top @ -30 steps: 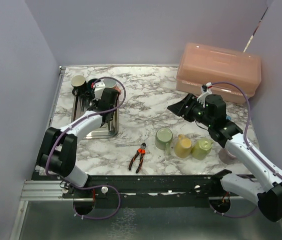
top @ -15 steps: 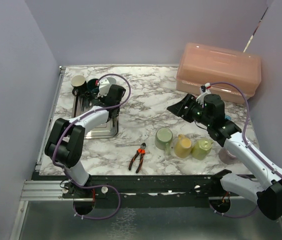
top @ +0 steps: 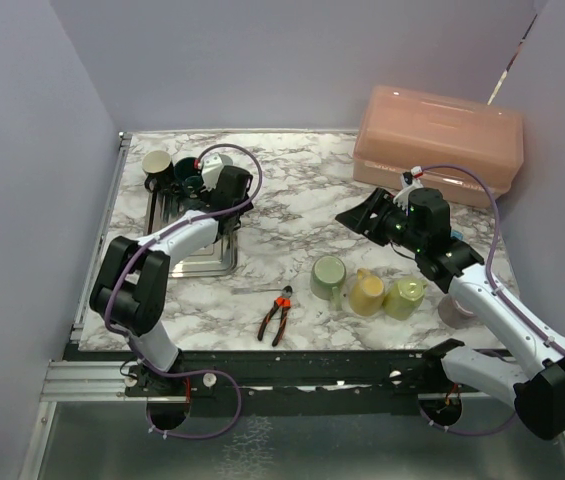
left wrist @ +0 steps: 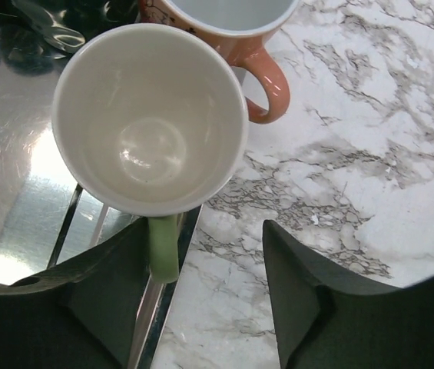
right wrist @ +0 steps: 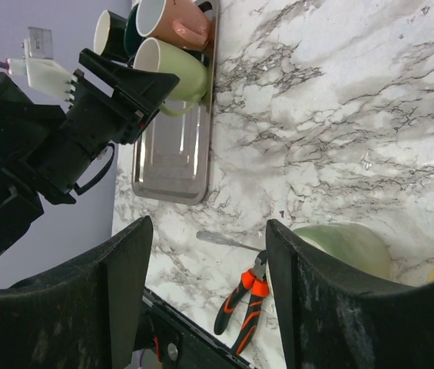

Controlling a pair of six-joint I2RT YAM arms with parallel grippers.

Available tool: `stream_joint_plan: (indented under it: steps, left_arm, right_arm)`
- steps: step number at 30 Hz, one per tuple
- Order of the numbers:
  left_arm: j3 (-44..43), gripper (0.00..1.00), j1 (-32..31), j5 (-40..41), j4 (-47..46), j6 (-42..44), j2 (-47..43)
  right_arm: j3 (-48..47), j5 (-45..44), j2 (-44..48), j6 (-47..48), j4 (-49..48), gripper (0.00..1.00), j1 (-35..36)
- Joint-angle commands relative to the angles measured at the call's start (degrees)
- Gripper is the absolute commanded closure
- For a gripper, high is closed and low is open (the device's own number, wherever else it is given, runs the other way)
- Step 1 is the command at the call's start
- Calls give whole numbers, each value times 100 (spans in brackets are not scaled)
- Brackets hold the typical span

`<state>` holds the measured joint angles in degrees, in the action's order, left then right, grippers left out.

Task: Turn the mug right side up
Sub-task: Place the cup on the tray, then turn over the cup at the center of the board.

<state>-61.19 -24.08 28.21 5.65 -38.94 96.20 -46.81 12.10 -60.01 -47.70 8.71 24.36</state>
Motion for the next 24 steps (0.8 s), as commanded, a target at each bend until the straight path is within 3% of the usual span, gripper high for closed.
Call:
stream_joint_plan:
  steps: [1, 9, 16, 24]
  left_arm:
    - [-208, 36, -5, -483, -95, -101, -338]
    - [23, 32, 236, -1156, -605, -118, -449]
    - [125, 30, 315, -1222, -688, -132, -520]
    - [370, 17, 351, -1367, -676, -40, -1089]
  right_arm:
    - [-21, 90, -24, 86, 80, 36, -28]
    - [30, 77, -2, 86, 86, 36, -37]
    - [14, 77, 4, 103, 116, 36, -39]
    - [-54, -11, -2, 174, 229, 36, -45]
